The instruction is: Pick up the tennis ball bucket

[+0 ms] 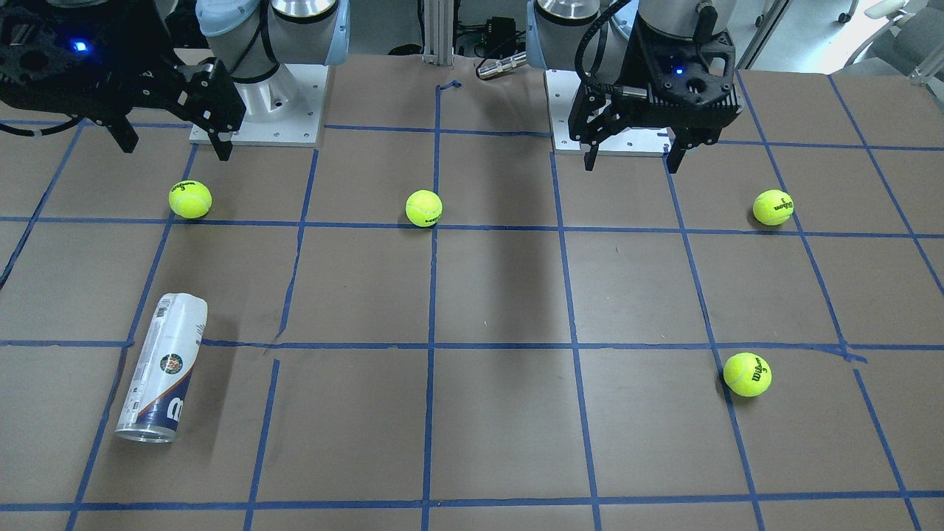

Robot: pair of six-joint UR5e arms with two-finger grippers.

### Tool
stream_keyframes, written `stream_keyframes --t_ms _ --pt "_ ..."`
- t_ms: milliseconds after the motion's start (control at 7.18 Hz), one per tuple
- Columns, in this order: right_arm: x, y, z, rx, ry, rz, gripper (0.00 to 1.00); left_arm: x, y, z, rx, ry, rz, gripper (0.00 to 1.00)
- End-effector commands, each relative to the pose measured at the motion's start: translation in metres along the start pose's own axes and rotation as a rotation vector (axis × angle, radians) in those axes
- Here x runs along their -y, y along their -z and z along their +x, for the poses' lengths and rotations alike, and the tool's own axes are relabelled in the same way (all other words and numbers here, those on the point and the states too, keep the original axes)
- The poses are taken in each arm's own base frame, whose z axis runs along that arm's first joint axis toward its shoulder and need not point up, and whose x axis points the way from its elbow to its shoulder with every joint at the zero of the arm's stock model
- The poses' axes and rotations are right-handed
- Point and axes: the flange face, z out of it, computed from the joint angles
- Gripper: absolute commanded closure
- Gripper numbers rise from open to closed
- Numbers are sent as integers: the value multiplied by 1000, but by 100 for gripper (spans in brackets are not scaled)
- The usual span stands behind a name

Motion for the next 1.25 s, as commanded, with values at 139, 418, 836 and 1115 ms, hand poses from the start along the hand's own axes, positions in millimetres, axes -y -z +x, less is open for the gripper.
stream_keyframes --t_ms 139,418,836,1115 --pt "53 -35 37 -7 -79 3 0 0 0 -1 0 2 2 0" --pt "101 -75 74 -14 -142 25 0 0 0 -1 0 2 0 0" --pt "178 -214 112 -11 -194 -54 0 0 0 -1 0 2 2 0" --pt "189 -263 115 -29 -209 -94 0 0 0 -1 0 2 0 0"
